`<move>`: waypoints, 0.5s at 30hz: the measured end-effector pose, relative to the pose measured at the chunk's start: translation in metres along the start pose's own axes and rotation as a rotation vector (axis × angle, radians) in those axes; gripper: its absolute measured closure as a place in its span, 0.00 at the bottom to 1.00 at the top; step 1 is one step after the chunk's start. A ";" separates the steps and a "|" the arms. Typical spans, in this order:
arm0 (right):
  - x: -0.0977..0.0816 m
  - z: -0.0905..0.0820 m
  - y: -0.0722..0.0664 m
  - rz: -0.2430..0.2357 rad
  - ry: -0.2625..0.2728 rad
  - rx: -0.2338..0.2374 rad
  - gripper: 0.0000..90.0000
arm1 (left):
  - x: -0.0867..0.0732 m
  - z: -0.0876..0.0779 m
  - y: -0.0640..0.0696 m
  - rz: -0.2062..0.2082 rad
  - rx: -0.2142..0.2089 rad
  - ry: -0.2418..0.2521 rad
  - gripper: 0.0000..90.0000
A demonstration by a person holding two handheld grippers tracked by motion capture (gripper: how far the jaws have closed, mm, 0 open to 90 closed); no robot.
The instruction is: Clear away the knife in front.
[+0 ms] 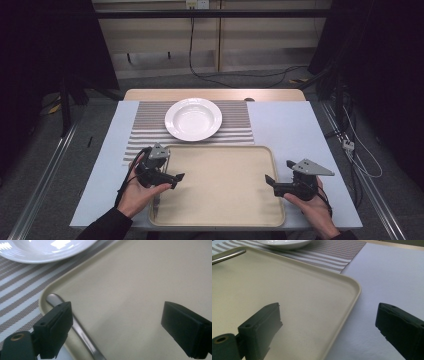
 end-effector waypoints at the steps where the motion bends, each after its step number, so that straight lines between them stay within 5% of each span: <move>1: 0.000 0.000 0.000 0.003 0.000 0.000 0.07 | -0.001 -0.002 0.000 -0.004 0.014 0.006 0.11; 7: 0.000 0.000 -0.001 -0.001 -0.002 0.001 0.07 | -0.011 -0.011 -0.001 -0.016 0.040 0.042 0.09; 15: 0.000 0.000 0.000 0.003 0.000 0.000 0.07 | -0.031 -0.022 -0.004 -0.090 0.039 0.126 0.07</move>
Point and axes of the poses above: each handheld gripper's, and its own axes: z roughly forward along the jaws, x roughly out of its top, y roughly to its right, the point moved 1 cm from there along z, roughly forward along the jaws, and after that the axes turned 13 degrees about -y, right-handed, at the moved point
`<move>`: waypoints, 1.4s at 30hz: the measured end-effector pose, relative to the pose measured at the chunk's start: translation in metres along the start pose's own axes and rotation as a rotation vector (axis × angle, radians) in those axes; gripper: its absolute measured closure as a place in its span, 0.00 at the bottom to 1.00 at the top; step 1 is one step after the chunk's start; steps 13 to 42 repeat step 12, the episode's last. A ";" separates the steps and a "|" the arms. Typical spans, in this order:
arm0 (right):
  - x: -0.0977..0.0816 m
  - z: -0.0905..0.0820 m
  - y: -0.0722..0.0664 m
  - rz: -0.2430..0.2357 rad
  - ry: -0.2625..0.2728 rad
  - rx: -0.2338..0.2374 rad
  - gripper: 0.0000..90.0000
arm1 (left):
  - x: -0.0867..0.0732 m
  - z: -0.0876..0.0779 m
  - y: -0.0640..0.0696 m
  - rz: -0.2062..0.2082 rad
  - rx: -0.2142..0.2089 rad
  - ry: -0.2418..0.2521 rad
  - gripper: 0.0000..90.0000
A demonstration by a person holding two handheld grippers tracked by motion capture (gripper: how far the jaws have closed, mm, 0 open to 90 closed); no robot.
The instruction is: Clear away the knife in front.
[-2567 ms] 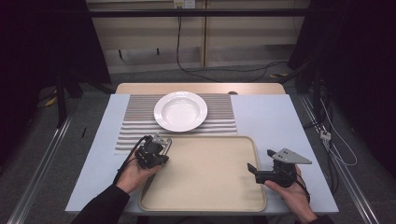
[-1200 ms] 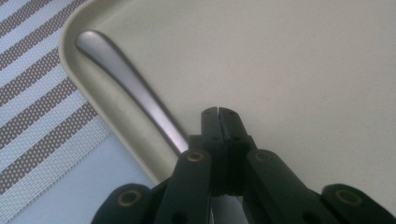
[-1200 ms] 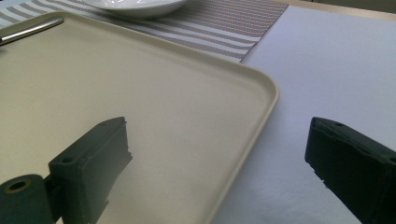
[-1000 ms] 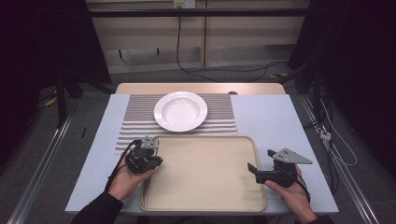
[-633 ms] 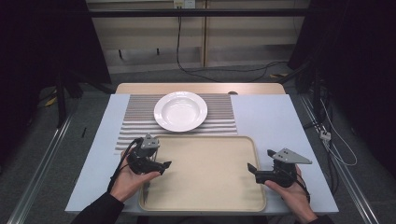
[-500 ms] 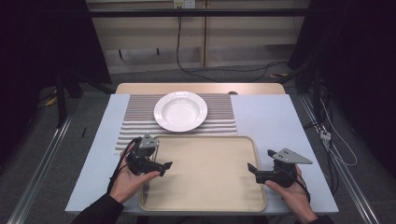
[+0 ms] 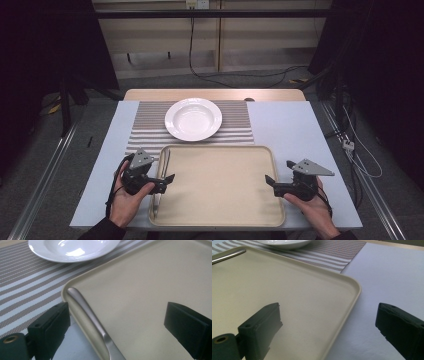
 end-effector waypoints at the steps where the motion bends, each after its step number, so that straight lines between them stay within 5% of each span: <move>1: 0.000 0.000 0.000 -0.003 -0.001 0.000 0.07 | -0.002 0.000 -0.001 -0.008 -0.005 0.008 0.07; 9: -0.001 -0.001 0.000 -0.005 -0.001 0.001 0.07 | -0.011 0.007 0.000 -0.014 -0.032 0.009 0.07; 42: -0.001 -0.001 0.000 -0.004 0.001 0.000 0.07 | -0.012 0.007 -0.002 -0.025 -0.025 0.021 0.07</move>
Point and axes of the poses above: each handheld gripper's, and its own axes: z roughly forward along the jaws, x roughly out of its top, y roughly to its right, the point moved 1 cm from there along z, roughly forward along the jaws, and after that the axes turned 13 degrees about -y, right-handed, at the moved point
